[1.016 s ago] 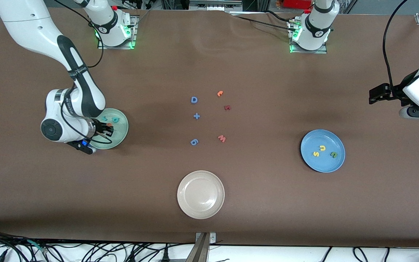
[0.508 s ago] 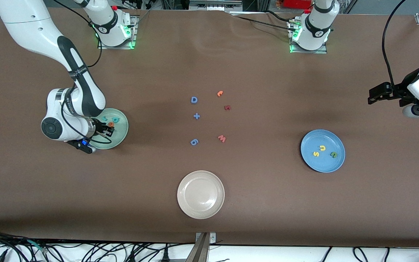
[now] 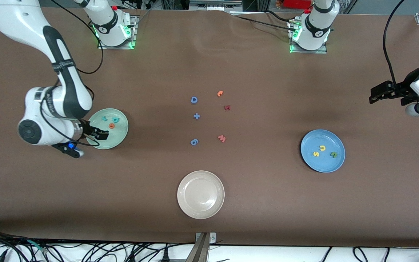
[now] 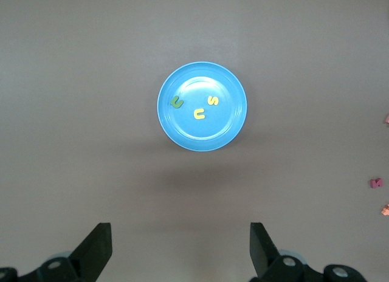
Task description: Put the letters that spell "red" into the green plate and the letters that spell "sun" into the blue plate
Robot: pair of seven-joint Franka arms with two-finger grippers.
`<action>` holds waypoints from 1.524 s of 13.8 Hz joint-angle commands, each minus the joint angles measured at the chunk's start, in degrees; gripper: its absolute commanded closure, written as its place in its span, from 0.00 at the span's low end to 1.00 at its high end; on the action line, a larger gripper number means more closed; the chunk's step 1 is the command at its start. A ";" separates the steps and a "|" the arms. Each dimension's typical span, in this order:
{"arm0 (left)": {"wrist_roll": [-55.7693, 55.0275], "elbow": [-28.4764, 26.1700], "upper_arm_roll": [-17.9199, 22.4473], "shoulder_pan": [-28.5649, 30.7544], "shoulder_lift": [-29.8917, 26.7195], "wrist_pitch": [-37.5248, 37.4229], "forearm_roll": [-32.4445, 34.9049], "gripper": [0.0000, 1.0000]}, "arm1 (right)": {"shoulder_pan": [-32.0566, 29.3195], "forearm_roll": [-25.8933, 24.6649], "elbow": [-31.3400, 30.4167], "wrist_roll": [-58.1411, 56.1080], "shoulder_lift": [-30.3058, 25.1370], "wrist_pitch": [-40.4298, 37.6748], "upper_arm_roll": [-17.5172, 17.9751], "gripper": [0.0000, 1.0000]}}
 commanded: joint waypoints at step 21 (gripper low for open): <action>0.27 1.48 -0.02 -0.92 0.68 -0.95 -0.86 0.00 | 2.50 -5.77 4.35 -16.41 -22.94 -5.67 -2.96 0.01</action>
